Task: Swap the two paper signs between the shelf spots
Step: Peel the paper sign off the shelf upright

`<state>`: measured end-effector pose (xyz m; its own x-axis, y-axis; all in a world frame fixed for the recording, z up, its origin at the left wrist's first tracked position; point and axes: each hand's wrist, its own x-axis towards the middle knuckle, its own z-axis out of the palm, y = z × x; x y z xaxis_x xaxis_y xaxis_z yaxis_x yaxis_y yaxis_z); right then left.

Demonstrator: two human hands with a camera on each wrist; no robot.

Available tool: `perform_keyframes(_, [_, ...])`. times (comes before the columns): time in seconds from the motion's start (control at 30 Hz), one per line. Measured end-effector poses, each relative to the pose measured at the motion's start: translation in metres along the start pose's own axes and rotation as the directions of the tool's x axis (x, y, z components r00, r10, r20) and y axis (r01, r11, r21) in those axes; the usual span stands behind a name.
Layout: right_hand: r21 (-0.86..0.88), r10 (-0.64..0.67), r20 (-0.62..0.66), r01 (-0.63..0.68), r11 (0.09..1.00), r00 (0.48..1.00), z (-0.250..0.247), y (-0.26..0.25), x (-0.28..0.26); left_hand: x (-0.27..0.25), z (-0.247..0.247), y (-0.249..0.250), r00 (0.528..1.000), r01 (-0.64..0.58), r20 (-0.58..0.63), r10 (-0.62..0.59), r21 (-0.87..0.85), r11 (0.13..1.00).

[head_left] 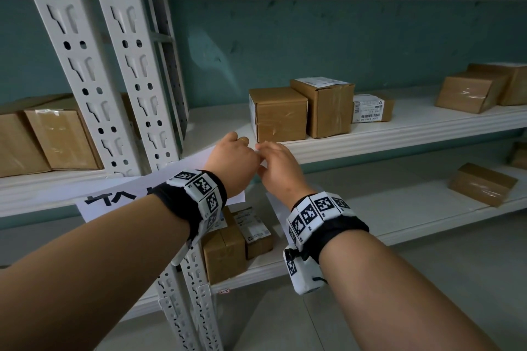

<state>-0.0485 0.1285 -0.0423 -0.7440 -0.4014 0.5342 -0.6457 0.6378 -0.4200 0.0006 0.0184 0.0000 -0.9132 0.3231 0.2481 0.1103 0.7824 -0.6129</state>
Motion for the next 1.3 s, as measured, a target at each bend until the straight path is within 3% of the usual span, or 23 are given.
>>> perform_keyframes(0.73, [0.003,0.007,0.033,-0.007,1.0,0.999,-0.001,-0.006,-0.008,-0.007,0.002,0.002,1.0,-0.026,-0.004,0.026,0.013,1.0])
perform_keyframes(1.3, [-0.095,-0.003,0.035,0.007,0.995,0.999,-0.008,-0.01,-0.024,-0.02,-0.007,0.005,0.996,-0.074,-0.057,0.076,0.039,0.997])
